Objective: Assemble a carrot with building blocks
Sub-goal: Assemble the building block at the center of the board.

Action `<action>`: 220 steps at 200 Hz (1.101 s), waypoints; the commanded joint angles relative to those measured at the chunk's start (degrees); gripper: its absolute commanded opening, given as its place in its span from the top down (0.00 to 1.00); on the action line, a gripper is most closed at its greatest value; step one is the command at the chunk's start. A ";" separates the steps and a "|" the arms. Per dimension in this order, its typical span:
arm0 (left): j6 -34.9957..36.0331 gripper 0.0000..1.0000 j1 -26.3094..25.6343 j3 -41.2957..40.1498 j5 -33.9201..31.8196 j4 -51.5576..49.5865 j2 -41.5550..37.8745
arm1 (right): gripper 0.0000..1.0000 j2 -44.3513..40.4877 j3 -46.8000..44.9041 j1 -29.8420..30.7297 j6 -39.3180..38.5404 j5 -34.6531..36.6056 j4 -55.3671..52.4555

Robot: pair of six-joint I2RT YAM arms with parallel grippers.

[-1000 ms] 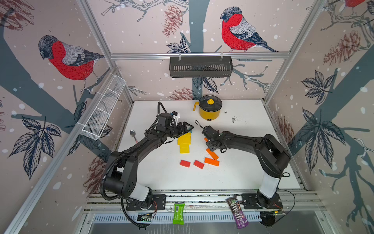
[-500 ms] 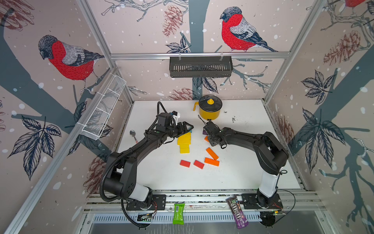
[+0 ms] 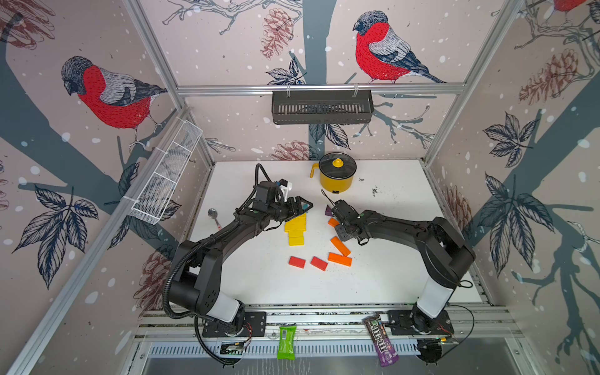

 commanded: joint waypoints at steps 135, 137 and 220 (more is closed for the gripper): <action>1.04 0.25 -0.60 0.71 0.55 0.60 0.27 | 0.16 3.73 4.74 -0.25 1.26 -1.22 0.33; 1.05 0.25 -0.65 0.70 0.59 0.57 0.24 | 0.16 3.82 4.81 -0.30 1.23 -1.22 0.27; 1.15 0.25 -0.60 0.81 0.41 0.32 0.05 | 0.16 6.85 8.87 -0.69 0.83 1.64 -1.35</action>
